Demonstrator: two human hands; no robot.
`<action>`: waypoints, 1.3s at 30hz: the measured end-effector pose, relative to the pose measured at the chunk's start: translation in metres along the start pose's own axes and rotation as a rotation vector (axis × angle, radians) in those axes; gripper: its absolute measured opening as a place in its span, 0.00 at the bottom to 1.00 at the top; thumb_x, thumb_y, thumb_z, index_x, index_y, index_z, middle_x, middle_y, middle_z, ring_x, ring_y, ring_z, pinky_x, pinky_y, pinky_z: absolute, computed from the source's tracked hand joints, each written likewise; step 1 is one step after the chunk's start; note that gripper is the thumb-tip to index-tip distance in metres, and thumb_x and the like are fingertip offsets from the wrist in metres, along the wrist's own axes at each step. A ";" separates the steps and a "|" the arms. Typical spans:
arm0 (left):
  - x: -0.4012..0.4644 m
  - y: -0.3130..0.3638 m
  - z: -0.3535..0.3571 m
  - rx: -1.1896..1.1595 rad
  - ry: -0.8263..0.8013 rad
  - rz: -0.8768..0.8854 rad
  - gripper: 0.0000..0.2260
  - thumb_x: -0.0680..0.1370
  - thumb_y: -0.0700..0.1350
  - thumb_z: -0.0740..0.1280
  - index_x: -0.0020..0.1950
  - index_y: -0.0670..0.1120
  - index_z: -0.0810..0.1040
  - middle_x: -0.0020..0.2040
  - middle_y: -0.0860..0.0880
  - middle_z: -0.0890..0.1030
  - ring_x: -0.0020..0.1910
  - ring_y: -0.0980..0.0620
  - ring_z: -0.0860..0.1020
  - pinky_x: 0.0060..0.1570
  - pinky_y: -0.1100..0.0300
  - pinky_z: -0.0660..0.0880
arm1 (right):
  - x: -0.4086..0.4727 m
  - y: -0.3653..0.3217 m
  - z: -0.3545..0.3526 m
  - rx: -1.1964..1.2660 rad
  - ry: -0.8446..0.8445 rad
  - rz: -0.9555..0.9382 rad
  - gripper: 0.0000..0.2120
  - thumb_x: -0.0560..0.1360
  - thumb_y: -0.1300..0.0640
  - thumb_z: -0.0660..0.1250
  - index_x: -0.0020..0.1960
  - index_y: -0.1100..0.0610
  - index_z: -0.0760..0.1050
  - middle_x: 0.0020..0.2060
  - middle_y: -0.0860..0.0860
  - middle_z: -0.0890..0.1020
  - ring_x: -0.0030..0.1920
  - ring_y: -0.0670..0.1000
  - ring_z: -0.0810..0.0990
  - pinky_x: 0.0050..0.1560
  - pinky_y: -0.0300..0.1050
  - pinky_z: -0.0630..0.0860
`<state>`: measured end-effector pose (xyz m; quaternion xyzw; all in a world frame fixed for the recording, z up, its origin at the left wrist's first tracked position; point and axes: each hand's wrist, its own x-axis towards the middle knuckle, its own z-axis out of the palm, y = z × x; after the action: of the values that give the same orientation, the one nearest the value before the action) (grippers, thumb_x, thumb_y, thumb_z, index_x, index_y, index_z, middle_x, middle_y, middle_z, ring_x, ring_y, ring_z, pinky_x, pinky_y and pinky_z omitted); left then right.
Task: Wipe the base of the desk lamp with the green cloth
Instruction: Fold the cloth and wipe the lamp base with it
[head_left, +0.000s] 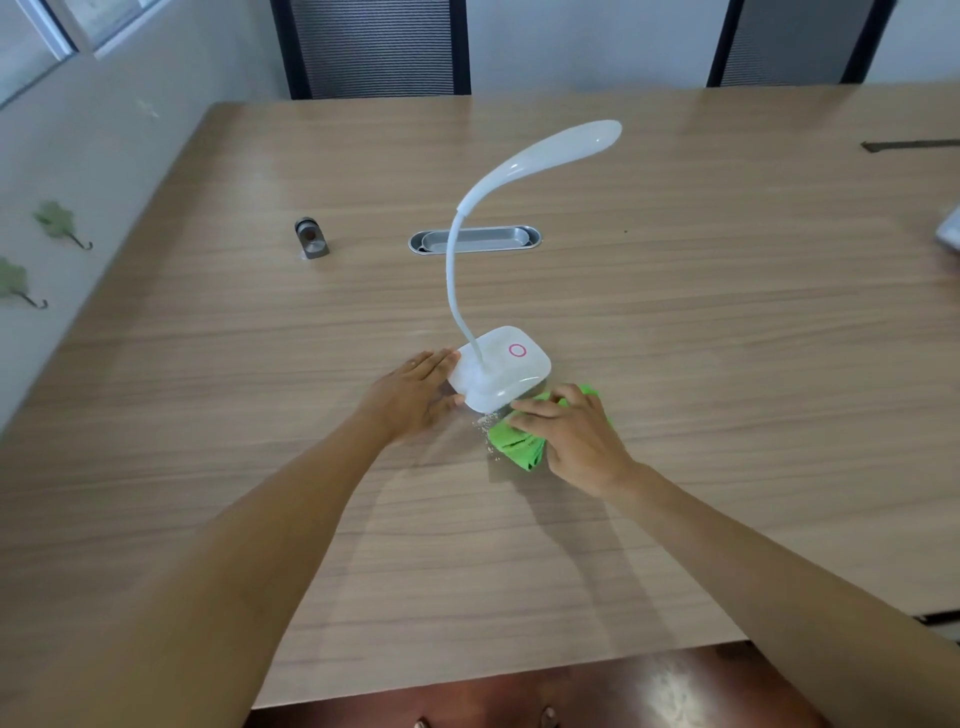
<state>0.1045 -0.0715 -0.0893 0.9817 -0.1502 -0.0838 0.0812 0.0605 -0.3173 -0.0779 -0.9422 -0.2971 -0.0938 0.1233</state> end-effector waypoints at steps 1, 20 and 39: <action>0.001 -0.001 0.000 -0.003 -0.012 -0.002 0.39 0.72 0.69 0.45 0.77 0.48 0.50 0.79 0.51 0.54 0.78 0.50 0.53 0.77 0.56 0.52 | 0.002 0.001 -0.004 0.021 0.025 0.027 0.26 0.58 0.67 0.60 0.52 0.49 0.80 0.54 0.45 0.84 0.50 0.55 0.69 0.43 0.55 0.76; 0.003 0.008 -0.010 -0.054 -0.096 -0.051 0.31 0.79 0.57 0.56 0.77 0.47 0.50 0.79 0.49 0.52 0.78 0.51 0.52 0.78 0.55 0.50 | 0.045 0.021 -0.024 0.150 0.111 0.322 0.25 0.65 0.69 0.58 0.56 0.50 0.79 0.59 0.47 0.82 0.52 0.63 0.73 0.56 0.57 0.74; -0.003 0.024 -0.024 -0.144 -0.143 -0.158 0.31 0.78 0.56 0.59 0.77 0.48 0.51 0.79 0.54 0.53 0.75 0.49 0.61 0.72 0.50 0.64 | 0.028 -0.005 -0.021 0.139 -0.124 0.485 0.23 0.71 0.64 0.60 0.63 0.48 0.74 0.65 0.44 0.76 0.56 0.58 0.69 0.57 0.50 0.66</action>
<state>0.0993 -0.0902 -0.0609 0.9737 -0.0713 -0.1702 0.1336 0.0779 -0.3043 -0.0498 -0.9791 -0.0752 0.0171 0.1881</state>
